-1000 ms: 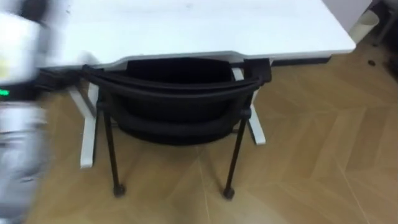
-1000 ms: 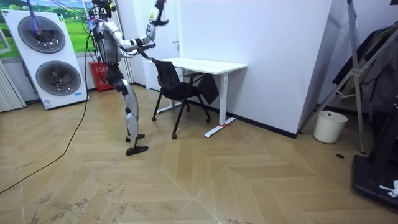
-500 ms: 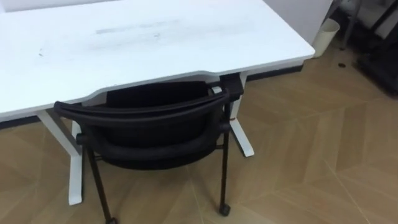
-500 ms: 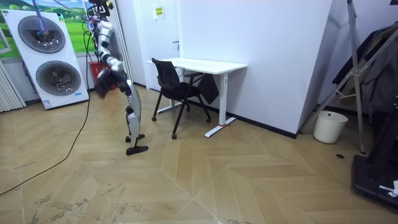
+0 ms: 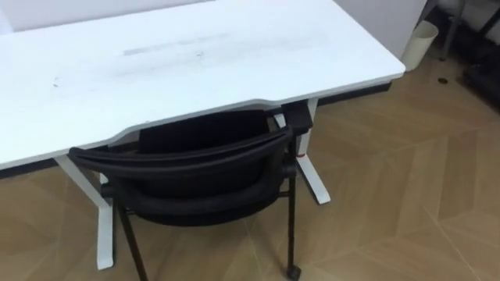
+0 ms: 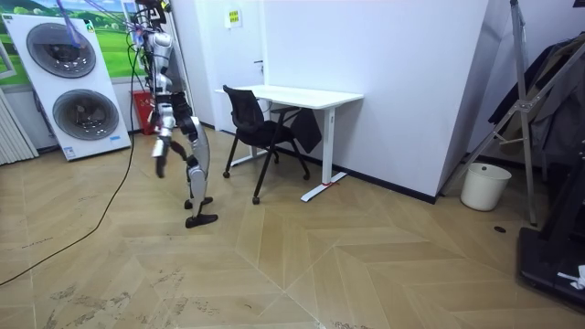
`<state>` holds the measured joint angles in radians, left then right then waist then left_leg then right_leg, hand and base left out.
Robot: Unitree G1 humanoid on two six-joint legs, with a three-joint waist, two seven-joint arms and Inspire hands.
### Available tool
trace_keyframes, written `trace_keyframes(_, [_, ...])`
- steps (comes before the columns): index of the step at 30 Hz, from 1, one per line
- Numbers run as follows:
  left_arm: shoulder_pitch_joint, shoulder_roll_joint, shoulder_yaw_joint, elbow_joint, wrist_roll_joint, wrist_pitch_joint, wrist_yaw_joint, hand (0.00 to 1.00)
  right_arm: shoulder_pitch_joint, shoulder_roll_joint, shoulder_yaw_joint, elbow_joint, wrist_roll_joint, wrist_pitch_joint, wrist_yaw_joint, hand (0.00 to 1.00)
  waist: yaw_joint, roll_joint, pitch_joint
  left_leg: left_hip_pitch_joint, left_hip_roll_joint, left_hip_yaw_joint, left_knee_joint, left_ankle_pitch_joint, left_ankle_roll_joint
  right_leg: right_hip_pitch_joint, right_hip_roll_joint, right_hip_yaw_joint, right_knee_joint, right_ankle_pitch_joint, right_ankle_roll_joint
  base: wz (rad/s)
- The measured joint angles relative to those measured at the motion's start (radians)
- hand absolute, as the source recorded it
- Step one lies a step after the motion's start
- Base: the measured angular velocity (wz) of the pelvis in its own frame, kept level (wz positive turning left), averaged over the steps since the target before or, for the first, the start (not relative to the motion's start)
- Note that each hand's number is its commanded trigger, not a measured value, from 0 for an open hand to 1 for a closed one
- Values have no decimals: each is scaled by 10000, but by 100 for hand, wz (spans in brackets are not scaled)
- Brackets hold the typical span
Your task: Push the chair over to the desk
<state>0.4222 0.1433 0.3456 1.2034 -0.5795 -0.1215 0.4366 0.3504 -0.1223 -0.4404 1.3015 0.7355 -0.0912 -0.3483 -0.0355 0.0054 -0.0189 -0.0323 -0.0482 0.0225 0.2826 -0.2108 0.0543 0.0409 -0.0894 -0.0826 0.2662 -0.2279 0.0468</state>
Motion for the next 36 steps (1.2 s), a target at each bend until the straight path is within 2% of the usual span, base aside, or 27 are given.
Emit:
trace_keyframes(2, [-48,-58,-661,450,531,431,-1047,0,-516,-19,566,91,-177,270,589,0,5,24,14,159,14,-81,-59,-7,-14,264,59,-6,-270,54,-35,5])
trace_keyframes(5, [-397,-162,-1171,462,1253,1020,-1903,0,-996,-16,1186,54,-326,557,1264,0,1,48,35,179,-4,-136,-112,13,-30,309,52,-66,-318,52,-31,8])
trace_keyframes(8, [-904,-164,-1558,454,1762,1376,-2383,0,-1254,22,1591,-151,-331,802,1979,0,-15,49,41,185,-8,-173,-195,58,8,316,61,-90,-386,55,-32,1])
trace_keyframes(11, [-1462,-192,-1629,404,1990,1525,-2752,0,-1403,75,1941,-139,-308,966,2466,0,-67,37,69,270,0,-132,-286,63,-1,405,72,-112,-477,61,-43,-3])
trace_keyframes(12, [-1544,-198,-1629,349,1991,1564,-2802,0,-1421,104,1987,-139,-280,1006,2534,0,-91,28,77,285,1,-132,-316,63,-2,424,73,-120,-484,61,-43,0])
trace_keyframes(14, [-1765,-222,-1704,99,1989,1580,-3012,0,-1508,221,2252,-134,-144,1176,2818,0,-121,-32,182,379,-4,-80,-465,65,-4,441,74,-83,-540,56,-48,-7])
trace_keyframes(17, [-1980,-236,-2112,-31,1993,1583,-3228,0,-1542,302,2585,-138,-174,1409,3148,0,-147,-105,225,422,-10,-27,-609,63,-3,418,77,-53,-632,57,-47,-6])
trace_keyframes(21, [-2068,-255,-2376,-72,1989,1574,-3430,0,-1538,331,2784,-156,-220,1486,3414,0,-151,-177,246,452,-26,42,-704,55,-14,380,122,-99,-623,62,-43,-5])
trace_keyframes(22, [-2081,-238,-2499,-78,1996,1564,-3432,0,-1542,325,2908,-182,-267,1486,3428,0,-156,-156,235,446,-14,46,-720,52,-19,313,135,-103,-613,63,-46,-3])
trace_keyframes(24, [-2155,-261,-2546,-91,1992,1566,-3445,0,-1544,321,3013,-185,-348,1482,3480,0,-159,-137,264,443,-4,100,-778,56,-24,273,138,-96,-623,63,-46,-3])
trace_keyframes(29, [-2221,-291,-3083,-168,1776,1531,-3576,0,-1582,156,3121,-195,-365,1472,3614,0,-139,57,287,530,10,177,-856,55,-24,282,150,-23,-623,63,-46,-5])
trace_keyframes(36, [-2226,-290,-3136,-170,1779,1422,-3901,0,-1611,151,3135,-222,-388,1448,3720,0,-163,126,291,566,23,237,-859,56,-25,284,151,-15,-608,64,-46,-5])
